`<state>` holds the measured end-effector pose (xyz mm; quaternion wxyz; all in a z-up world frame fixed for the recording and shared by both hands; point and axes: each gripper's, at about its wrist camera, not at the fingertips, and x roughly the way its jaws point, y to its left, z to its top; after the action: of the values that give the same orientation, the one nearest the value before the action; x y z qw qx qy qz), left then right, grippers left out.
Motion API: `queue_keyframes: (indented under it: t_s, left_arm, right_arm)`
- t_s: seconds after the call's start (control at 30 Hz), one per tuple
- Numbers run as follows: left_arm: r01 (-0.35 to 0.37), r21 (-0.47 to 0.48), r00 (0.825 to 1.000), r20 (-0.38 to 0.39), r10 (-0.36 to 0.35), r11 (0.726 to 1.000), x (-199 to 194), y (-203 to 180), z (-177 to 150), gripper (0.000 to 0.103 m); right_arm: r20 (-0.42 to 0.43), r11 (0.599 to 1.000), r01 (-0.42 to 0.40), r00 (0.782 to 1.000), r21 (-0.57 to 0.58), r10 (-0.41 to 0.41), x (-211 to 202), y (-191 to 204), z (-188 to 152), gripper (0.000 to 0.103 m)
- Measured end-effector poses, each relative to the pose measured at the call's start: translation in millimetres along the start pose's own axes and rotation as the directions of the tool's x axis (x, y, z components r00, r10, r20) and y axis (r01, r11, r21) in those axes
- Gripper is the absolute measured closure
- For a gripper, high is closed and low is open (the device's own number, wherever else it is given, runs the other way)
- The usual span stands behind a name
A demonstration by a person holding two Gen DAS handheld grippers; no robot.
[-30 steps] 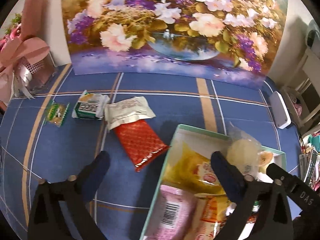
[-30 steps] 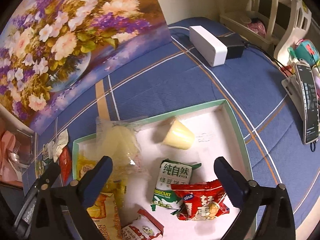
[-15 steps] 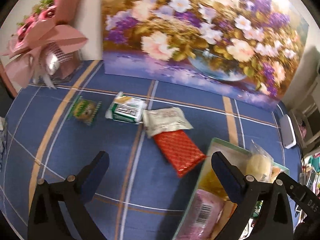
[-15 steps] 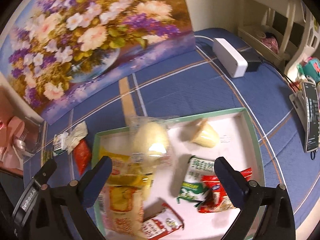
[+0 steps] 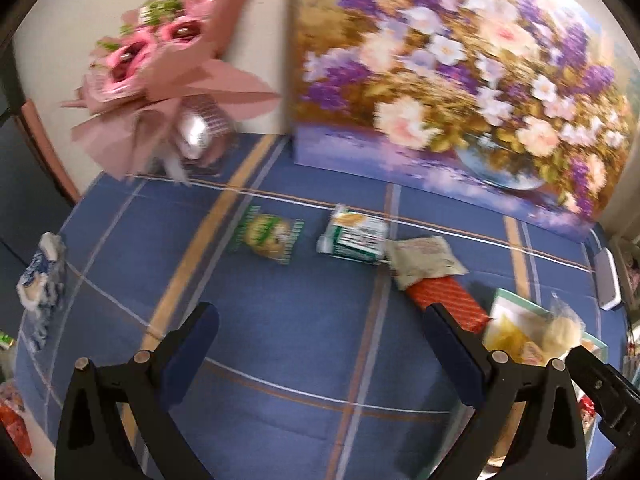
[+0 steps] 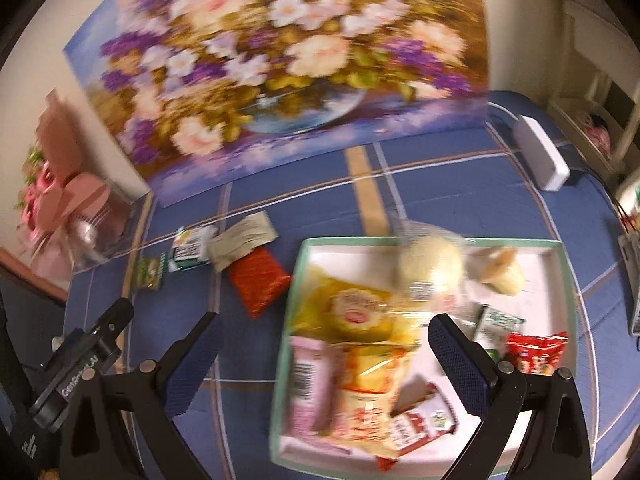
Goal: Organize snacks
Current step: 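Withdraw both tools from the tray toward the remaining snacks, then grasp green-wrapped round biscuit with left tool while right tool grasps red rectangular pack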
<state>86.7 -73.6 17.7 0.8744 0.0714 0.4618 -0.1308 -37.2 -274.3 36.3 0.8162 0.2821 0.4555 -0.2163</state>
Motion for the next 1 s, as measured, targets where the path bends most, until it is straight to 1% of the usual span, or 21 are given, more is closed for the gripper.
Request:
queue_keyframes:
  t_s: [0.2,0.33,0.57,0.67,0.8,1.0]
  left_arm:
    - [-0.044,-0.085,0.999,-0.023,0.042,0.995,1.5,46.3,-0.8,0.001]
    - [-0.064,-0.126,0.998,-0.029,0.060,0.990,0.7,69.0,-2.8,0.001]
    - [-0.074,-0.179,0.997,-0.038,0.068,0.981,-0.8,96.4,-4.6,0.001]
    - [-0.055,-0.202,0.998,-0.049,0.046,0.978,2.2,101.1,-4.6,0.001]
    - [-0.028,-0.202,0.997,-0.070,0.014,0.979,9.7,99.9,-3.0,0.001]
    - [0.012,-0.219,0.994,-0.104,-0.036,0.976,25.7,100.3,3.3,0.001]
  right_arm:
    - [-0.008,0.998,-0.037,0.999,-0.055,0.037,1.8,31.6,-6.7,0.000]
    - [-0.020,0.994,-0.075,0.997,-0.076,0.073,4.6,48.0,-11.3,0.000]
    - [-0.028,0.991,-0.112,0.994,-0.074,0.110,8.3,57.8,-13.0,0.000]
    - [-0.027,0.992,-0.113,0.993,-0.062,0.112,11.8,56.3,-11.9,0.000]
    - [-0.031,0.993,-0.102,0.994,-0.061,0.100,18.2,56.1,-8.2,0.000]
    - [-0.047,0.992,-0.115,0.993,-0.059,0.112,31.0,58.6,-1.2,0.000]
